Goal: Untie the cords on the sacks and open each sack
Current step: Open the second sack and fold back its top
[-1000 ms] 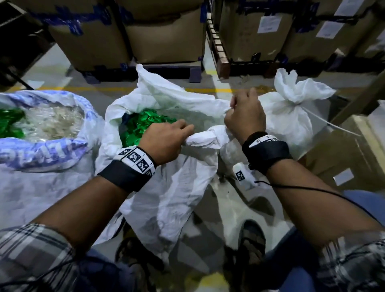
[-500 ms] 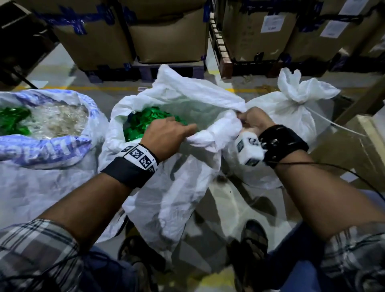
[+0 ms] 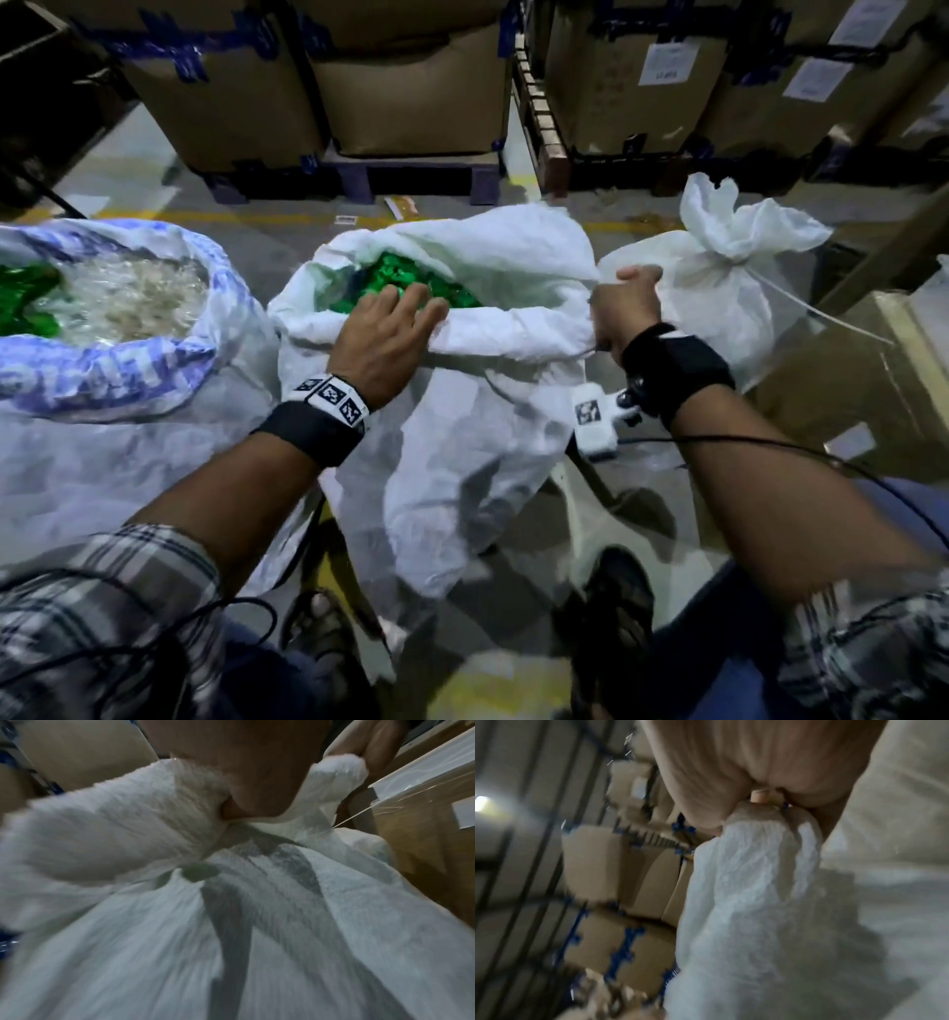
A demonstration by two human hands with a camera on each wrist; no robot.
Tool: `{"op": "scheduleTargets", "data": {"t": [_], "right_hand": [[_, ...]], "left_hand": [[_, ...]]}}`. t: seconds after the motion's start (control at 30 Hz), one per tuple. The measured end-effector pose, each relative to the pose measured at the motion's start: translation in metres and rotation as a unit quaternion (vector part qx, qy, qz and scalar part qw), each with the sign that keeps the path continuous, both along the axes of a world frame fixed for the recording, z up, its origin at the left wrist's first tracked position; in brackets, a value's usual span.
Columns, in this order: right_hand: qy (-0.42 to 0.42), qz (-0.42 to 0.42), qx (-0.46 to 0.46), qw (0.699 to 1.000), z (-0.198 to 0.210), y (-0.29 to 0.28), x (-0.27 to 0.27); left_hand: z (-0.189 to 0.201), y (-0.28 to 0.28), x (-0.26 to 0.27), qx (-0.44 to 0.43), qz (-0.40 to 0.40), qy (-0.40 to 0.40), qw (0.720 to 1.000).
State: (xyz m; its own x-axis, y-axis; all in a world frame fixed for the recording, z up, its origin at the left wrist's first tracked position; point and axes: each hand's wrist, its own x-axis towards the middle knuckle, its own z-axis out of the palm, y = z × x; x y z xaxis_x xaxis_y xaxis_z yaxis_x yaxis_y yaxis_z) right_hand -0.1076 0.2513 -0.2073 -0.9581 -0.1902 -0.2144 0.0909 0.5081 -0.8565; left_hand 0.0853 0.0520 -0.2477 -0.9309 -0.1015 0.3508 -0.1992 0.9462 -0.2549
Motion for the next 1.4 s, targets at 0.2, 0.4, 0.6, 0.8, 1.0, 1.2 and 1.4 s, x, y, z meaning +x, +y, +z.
{"op": "scheduleTargets", "data": {"t": [0.2, 0.4, 0.6, 0.8, 1.0, 1.2, 1.4], "right_hand": [[0.285, 0.098, 0.233, 0.925, -0.003, -0.003, 0.014], [0.117, 0.11, 0.187, 0.969, 0.005, -0.019, 0.026], [0.141, 0.135, 0.128, 0.972, 0.013, -0.022, 0.045], [-0.355, 0.001, -0.333, 0.874, 0.023, -0.017, 0.042], [-0.356, -0.078, -0.384, 0.848, 0.025, -0.004, 0.027], [-0.192, -0.023, -0.125, 0.973, 0.017, -0.007, 0.022], [0.227, 0.179, 0.275, 0.917, 0.001, -0.014, 0.035]], "left_hand": [[0.018, 0.008, -0.005, 0.062, 0.041, -0.084, 0.994], [0.021, 0.0, 0.002, 0.072, 0.065, -0.098, 0.99], [0.028, -0.011, 0.002, 0.105, 0.101, -0.085, 0.986], [0.013, 0.014, -0.002, 0.064, 0.119, -0.099, 0.986], [0.007, 0.017, -0.002, 0.103, 0.043, -0.116, 0.987], [0.021, 0.023, -0.013, 0.223, 0.005, -0.155, 0.962], [0.026, 0.025, -0.006, 0.122, -0.071, -0.158, 0.977]]}}
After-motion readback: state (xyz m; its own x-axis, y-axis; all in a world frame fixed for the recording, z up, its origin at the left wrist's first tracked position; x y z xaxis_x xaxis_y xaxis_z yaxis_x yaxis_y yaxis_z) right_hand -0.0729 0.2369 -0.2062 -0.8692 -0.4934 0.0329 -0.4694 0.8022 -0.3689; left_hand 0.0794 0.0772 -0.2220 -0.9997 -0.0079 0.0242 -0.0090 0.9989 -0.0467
